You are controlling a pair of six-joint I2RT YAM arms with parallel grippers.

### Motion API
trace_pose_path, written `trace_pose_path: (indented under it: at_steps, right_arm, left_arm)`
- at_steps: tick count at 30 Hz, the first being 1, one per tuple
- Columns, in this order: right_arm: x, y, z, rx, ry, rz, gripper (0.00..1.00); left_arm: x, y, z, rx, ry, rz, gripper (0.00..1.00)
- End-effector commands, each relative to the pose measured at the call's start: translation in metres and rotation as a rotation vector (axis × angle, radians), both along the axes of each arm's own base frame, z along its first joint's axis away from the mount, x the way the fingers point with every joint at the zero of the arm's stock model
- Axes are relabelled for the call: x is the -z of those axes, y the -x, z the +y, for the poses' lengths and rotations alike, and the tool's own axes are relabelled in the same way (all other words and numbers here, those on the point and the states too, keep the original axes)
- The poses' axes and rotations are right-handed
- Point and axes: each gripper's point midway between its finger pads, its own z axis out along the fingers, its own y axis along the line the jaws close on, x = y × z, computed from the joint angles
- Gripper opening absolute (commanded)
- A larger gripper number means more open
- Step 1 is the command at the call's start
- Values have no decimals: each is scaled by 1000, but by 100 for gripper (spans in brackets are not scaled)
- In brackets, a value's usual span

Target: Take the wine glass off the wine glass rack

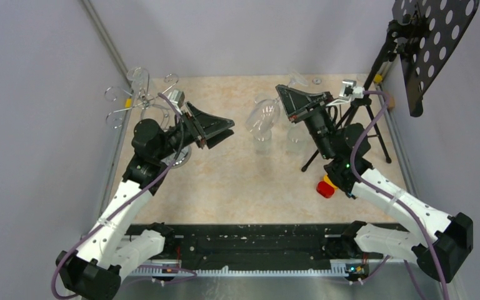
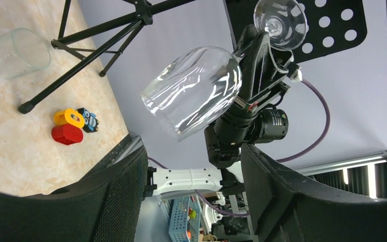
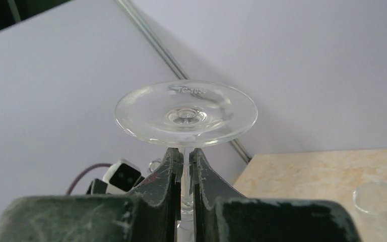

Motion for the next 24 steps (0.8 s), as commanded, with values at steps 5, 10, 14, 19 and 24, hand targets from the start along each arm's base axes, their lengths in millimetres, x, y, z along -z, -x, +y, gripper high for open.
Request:
trace_pose_path:
  at_steps: [5, 10, 14, 19, 24]
  right_arm:
    - [-50, 13, -16, -118, -390, 58, 0]
    - [-53, 15, -5, -194, -425, 49, 0]
    - [-51, 15, 4, -234, -426, 38, 0]
    - [-47, 19, 13, -257, -395, -37, 0]
    - [-47, 30, 19, -285, -378, -145, 0]
  left_arm:
    - [-41, 20, -3, 91, 107, -155, 72]
    - [-47, 26, -9, 164, 171, -126, 69]
    - [-57, 30, -10, 194, 230, -121, 63]
    - [-67, 30, -7, 190, 305, -90, 56]
    - [-80, 26, -1, 183, 415, -78, 50]
